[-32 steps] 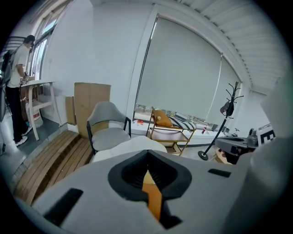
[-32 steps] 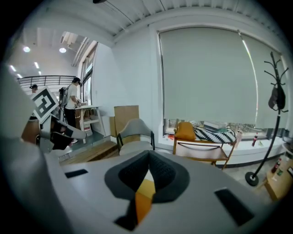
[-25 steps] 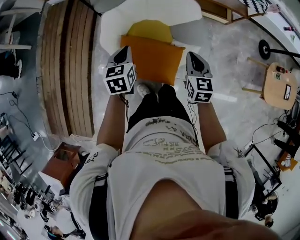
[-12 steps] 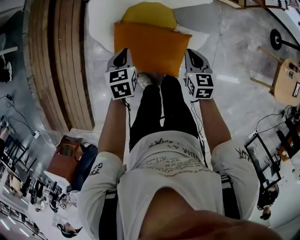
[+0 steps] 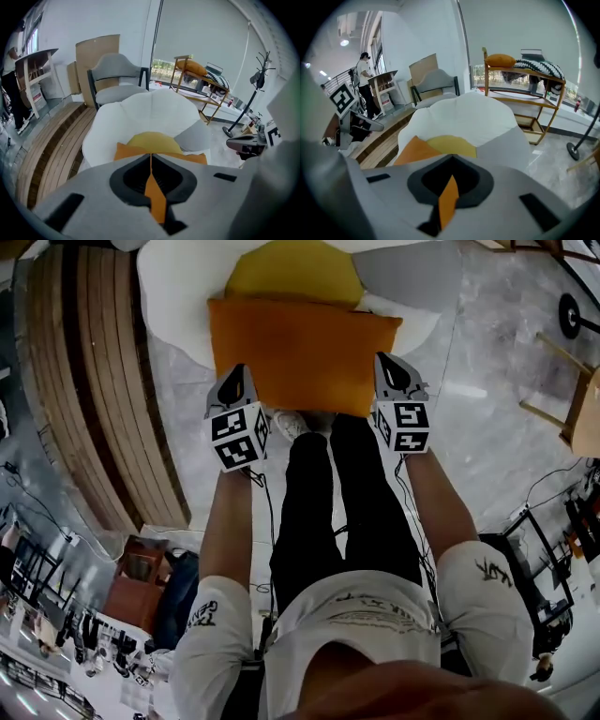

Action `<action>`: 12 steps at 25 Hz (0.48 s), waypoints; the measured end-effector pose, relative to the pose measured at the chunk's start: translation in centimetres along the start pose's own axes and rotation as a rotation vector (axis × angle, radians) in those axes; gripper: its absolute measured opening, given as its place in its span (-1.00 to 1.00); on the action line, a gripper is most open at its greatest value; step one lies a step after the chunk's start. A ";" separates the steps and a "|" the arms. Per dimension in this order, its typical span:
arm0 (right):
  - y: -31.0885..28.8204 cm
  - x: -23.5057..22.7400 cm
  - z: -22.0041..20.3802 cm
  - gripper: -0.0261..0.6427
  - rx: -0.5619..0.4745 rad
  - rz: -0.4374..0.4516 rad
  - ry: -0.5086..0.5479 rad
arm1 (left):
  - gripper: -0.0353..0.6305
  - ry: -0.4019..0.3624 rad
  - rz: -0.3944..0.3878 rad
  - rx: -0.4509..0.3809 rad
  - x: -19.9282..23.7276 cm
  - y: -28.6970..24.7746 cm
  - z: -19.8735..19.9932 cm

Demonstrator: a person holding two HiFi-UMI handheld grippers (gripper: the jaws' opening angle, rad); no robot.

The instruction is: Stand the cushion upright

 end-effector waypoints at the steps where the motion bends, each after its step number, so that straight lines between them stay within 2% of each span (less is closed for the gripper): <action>1: -0.9 -0.3 -0.3 -0.84 -0.001 -0.005 -0.016 | -0.83 0.003 0.004 0.001 0.4 -0.7 -0.6; 6: -4.5 -2.0 -2.8 -0.84 0.029 -0.037 -0.040 | -0.83 0.021 0.016 0.049 1.6 -3.9 -4.5; 12: -7.8 -4.3 -4.9 -0.83 0.072 -0.100 -0.033 | -0.82 -0.005 0.045 0.084 3.3 -7.8 -6.3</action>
Point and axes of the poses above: the fingertips, and each gripper's own axes: y backward along the fingers, x to its left, z out of its top, the point moved 3 cm from there along y, backward along the fingers, and after that the axes turned 7 degrees about -y, right-handed, at the moved point
